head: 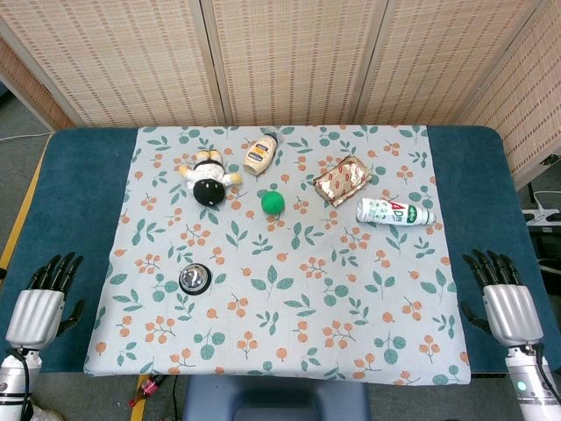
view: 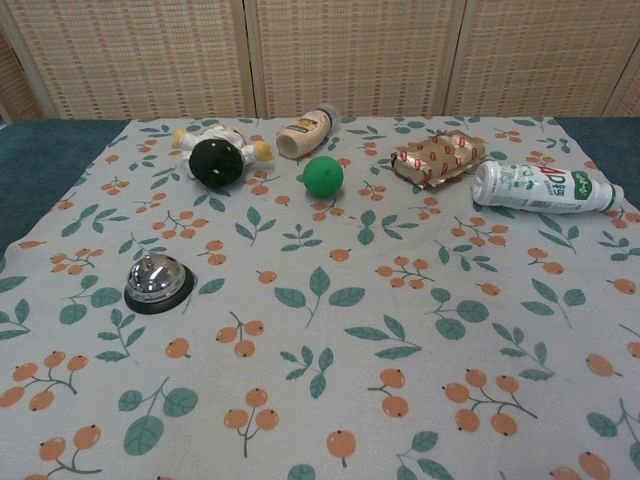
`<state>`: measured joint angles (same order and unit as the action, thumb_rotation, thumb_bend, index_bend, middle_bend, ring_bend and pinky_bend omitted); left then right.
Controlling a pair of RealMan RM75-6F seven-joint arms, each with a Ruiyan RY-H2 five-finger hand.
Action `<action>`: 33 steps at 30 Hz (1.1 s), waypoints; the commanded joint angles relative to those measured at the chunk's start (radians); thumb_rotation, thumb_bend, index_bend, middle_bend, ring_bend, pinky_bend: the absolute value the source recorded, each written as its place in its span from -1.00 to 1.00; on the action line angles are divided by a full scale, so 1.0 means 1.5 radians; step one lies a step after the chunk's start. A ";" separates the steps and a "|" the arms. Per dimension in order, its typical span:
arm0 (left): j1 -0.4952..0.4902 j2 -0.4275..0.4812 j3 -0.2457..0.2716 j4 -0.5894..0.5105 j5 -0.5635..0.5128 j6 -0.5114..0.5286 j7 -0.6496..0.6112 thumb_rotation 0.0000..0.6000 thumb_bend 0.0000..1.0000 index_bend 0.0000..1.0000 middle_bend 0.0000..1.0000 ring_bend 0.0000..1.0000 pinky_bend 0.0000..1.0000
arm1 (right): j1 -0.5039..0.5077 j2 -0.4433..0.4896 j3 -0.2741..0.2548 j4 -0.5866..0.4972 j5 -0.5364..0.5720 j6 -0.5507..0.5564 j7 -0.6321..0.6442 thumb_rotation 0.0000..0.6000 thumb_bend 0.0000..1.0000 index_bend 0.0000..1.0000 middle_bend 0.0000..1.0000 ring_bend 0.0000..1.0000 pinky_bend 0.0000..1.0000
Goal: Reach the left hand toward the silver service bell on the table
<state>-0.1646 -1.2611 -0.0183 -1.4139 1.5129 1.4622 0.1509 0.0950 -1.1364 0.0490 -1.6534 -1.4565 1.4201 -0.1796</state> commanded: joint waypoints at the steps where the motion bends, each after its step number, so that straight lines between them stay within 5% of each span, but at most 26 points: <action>1: 0.000 0.000 0.001 -0.001 0.000 -0.003 0.004 1.00 -0.17 -1.00 -0.93 -0.91 -0.64 | -0.001 0.001 0.001 0.000 -0.002 0.003 0.001 1.00 -0.46 -0.76 -0.87 -1.00 -0.89; 8: -0.003 0.005 0.002 -0.010 -0.002 -0.017 0.015 1.00 -0.15 -1.00 -0.95 -0.93 -0.64 | -0.002 0.001 -0.001 -0.001 -0.004 0.005 0.001 1.00 -0.46 -0.76 -0.87 -1.00 -0.89; 14: -0.018 -0.008 -0.008 -0.010 0.017 -0.016 -0.056 1.00 -0.07 -1.00 -1.00 -1.00 -0.64 | -0.003 0.002 -0.005 -0.009 -0.001 0.000 -0.006 1.00 -0.46 -0.76 -0.87 -1.00 -0.89; 21: -0.102 -0.082 -0.020 0.028 0.084 -0.067 -0.158 1.00 0.63 -1.00 -1.00 -1.00 -0.64 | -0.004 0.023 -0.013 -0.024 -0.005 -0.010 0.013 1.00 -0.46 -0.76 -0.87 -1.00 -0.89; 26: -0.155 -0.177 -0.031 0.119 0.118 -0.076 -0.208 1.00 0.99 -1.00 -1.00 -1.00 -0.65 | -0.002 0.023 -0.011 -0.022 0.000 -0.014 0.011 1.00 -0.46 -0.76 -0.87 -1.00 -0.89; 33: -0.201 -0.320 -0.038 0.308 0.096 -0.118 -0.272 1.00 1.00 -1.00 -1.00 -1.00 -0.67 | 0.005 0.032 -0.011 -0.023 0.004 -0.031 0.019 1.00 -0.46 -0.75 -0.87 -1.00 -0.89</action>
<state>-0.4222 -1.6423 -0.0661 -1.0694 1.6690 1.3258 -0.2084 0.1017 -1.0890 0.0314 -1.6892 -1.4508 1.3748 -0.1525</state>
